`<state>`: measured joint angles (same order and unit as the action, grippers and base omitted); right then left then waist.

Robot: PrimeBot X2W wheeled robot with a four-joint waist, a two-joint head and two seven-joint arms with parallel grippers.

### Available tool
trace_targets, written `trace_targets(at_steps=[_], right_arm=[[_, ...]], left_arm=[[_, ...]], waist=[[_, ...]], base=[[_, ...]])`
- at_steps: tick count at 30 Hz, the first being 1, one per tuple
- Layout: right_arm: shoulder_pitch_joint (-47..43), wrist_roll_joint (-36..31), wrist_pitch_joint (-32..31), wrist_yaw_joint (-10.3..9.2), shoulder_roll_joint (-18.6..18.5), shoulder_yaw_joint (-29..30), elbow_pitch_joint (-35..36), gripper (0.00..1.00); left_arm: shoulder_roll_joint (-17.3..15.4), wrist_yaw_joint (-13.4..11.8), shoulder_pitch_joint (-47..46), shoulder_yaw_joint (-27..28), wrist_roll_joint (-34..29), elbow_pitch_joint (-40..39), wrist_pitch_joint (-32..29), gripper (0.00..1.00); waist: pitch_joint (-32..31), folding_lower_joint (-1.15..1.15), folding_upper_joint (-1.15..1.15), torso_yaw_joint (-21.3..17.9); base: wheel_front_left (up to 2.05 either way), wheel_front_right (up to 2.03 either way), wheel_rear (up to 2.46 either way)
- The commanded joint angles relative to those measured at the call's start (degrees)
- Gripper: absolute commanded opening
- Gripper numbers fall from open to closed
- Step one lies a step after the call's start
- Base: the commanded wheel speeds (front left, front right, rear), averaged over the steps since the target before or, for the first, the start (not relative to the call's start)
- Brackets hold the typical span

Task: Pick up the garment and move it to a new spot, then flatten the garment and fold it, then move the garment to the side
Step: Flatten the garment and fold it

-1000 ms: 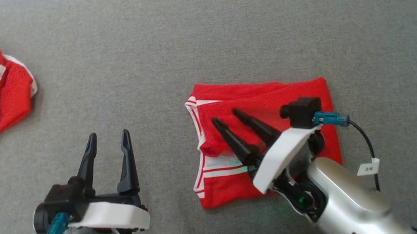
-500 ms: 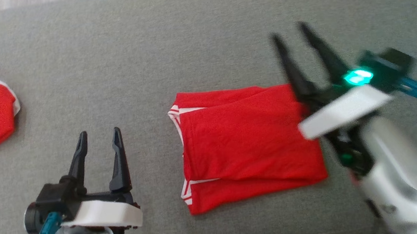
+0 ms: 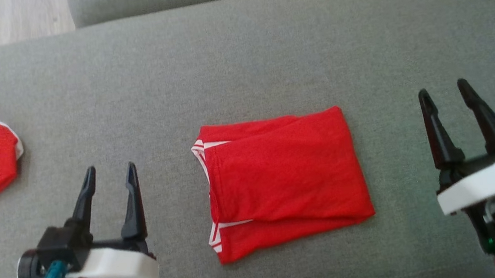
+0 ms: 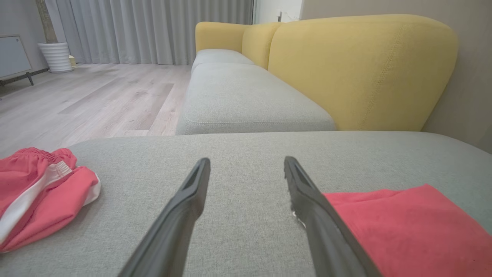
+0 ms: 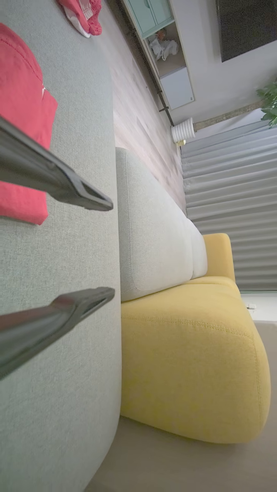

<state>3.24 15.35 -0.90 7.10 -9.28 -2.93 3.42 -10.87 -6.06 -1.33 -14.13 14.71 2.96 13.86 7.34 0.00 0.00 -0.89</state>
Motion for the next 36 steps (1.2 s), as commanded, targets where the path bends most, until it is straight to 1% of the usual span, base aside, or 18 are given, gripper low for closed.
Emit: trace_targets(at_steps=[1, 5, 8, 17, 23, 36], right_arm=[[-0.4, -0.5, -0.6, 0.39, 0.1, -0.7, 2.6, 1.0], [-3.4, -1.1, -1.9, 0.39, 0.7, 0.1, 4.4, 1.0], [-5.1, -1.3, -2.5, 0.39, 1.5, 0.7, 5.2, 1.0], [-8.6, -1.6, -3.7, 0.39, 2.7, 0.8, 6.5, 1.0], [-9.4, -1.4, -4.4, 0.39, 2.8, 0.7, 6.9, 1.0], [-9.5, -1.0, -4.6, 0.39, 3.4, 0.5, 6.3, 1.0]], left_arm=[[-1.4, -0.3, -0.2, 2.0, -0.2, -2.1, -0.2, 1.0], [-1.9, -0.7, 2.1, 1.8, -0.1, -2.8, -0.9, 1.0], [-2.2, -1.5, 4.1, 1.6, -0.5, -3.8, -1.7, 1.0], [-2.5, -2.9, 8.0, 2.2, 0.5, -5.2, -2.9, 1.0], [-2.5, -3.3, 9.3, 2.1, 1.0, -6.0, -3.3, 1.0], [-2.9, -3.6, 9.0, 2.2, 1.6, -5.7, -3.1, 1.0]], waist=[[-1.1, 0.0, 0.0, -0.2], [-3.0, 0.0, 0.0, -0.1], [-4.2, 0.0, 0.0, -0.2], [-7.4, 0.0, 0.0, 0.1], [-7.9, 0.0, 0.0, 0.5], [-7.9, 0.0, 0.0, 0.3]], base=[[0.0, 0.0, 0.0], [0.0, 0.0, 0.0], [0.0, 0.0, 0.0], [0.0, 0.0, 0.0], [0.0, 0.0, 0.0], [0.0, 0.0, 0.0]])
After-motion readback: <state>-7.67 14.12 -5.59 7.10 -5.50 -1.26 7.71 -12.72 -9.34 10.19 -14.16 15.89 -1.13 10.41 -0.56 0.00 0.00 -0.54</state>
